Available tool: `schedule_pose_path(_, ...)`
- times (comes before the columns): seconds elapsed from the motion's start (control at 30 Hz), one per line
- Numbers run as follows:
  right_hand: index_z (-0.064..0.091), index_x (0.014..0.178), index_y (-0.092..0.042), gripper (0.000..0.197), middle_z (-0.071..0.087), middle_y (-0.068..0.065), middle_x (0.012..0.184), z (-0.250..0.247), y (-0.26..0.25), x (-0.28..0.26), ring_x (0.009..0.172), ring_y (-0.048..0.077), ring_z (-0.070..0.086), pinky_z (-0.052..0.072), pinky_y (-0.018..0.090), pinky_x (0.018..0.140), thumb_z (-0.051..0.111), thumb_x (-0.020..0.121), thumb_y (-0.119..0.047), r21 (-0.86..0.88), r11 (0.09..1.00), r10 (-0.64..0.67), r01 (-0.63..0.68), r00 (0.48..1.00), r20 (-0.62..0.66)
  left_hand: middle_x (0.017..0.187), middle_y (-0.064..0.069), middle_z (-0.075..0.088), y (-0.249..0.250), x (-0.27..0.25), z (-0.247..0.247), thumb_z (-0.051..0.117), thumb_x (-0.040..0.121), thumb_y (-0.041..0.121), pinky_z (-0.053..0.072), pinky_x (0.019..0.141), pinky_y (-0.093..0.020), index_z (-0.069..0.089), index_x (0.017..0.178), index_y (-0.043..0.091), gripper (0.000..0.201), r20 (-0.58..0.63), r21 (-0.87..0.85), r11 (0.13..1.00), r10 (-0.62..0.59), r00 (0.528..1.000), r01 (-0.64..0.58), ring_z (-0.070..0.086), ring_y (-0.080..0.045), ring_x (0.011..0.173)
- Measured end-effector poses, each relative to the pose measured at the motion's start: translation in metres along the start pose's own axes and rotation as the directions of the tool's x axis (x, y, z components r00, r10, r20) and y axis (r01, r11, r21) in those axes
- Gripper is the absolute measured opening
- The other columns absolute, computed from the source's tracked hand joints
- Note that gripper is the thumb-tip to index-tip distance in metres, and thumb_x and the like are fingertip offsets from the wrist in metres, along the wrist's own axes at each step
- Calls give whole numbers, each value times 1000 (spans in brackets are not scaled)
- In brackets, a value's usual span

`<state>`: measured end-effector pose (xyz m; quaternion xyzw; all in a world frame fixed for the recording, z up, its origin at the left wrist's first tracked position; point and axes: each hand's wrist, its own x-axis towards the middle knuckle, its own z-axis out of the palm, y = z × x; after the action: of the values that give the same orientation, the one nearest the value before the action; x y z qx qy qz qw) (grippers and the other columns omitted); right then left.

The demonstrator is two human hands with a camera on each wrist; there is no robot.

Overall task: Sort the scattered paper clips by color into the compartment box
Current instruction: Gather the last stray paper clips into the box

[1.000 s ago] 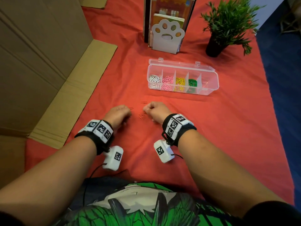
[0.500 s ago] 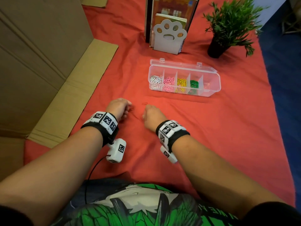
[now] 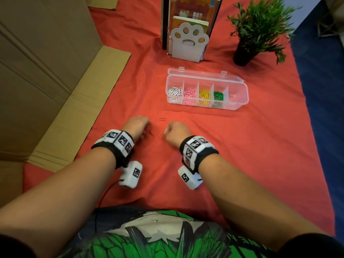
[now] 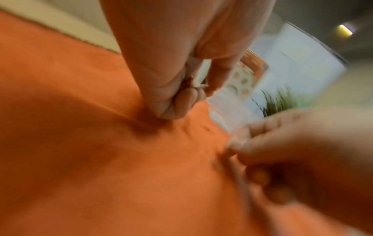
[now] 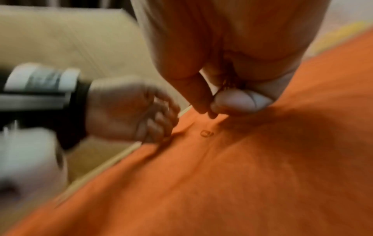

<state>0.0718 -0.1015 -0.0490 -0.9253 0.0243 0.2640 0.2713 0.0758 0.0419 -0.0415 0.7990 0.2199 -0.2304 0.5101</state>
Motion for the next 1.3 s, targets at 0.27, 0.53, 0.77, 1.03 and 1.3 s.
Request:
schedule_pose_path(0.27, 45, 120, 1, 34, 45, 20, 125, 24, -1, -16, 114, 38, 48, 42, 44, 97, 36, 88, -1, -386, 906, -219, 175, 973, -74, 55, 1, 47, 18, -6, -3, 40, 83, 18, 36, 39, -13, 54, 64, 14, 24, 144, -567, 808, -95, 985, 161, 42, -9, 40)
schedule_pose_path(0.53, 49, 77, -21, 22, 54, 2, 65, -18, 42, -21, 52, 14, 48, 39, 16, 42, 50, 88, -2, 519, 855, 6, -23, 999, 33, 100, -10, 71, 18, 17, 29, 66, 81, 30, 45, 81, -28, 72, 101, 18, 24, -24, 623, 711, 435, 900, -327, 64, -27, 96)
schedule_pose_path(0.77, 55, 78, -12, 19, 52, 3, 65, -69, 82, -41, 46, 7, 52, 42, 16, 40, 44, 93, -8, 972, 79, 90, -223, 972, 216, 109, -27, 61, 24, 20, 48, 48, 90, 18, 46, 86, -41, 64, 101, -1, 28, 13, 758, 606, 356, 935, -241, 58, -42, 100)
schedule_pose_path(1.03, 48, 63, -13, 28, 38, -4, 36, -125, 129, -13, 24, 6, 35, 27, 10, 32, 48, 91, -8, 949, 262, 554, -174, 833, 0, 42, 0, 50, 48, -7, 43, 40, 58, 17, 30, 41, -12, 45, 57, 14, 6, 275, -420, 854, -205, 939, 309, 39, -11, 33)
schedule_pose_path(1.3, 48, 64, -11, 26, 50, 8, 58, -159, 144, 27, 49, 23, 49, 43, 35, 52, 46, 88, -21, 659, 682, 539, -317, 827, -160, 73, -1, 54, 64, -25, 55, 32, 85, 0, 45, 46, -16, 53, 81, 13, 26, 256, -441, 883, -50, 965, 163, 52, -10, 55)
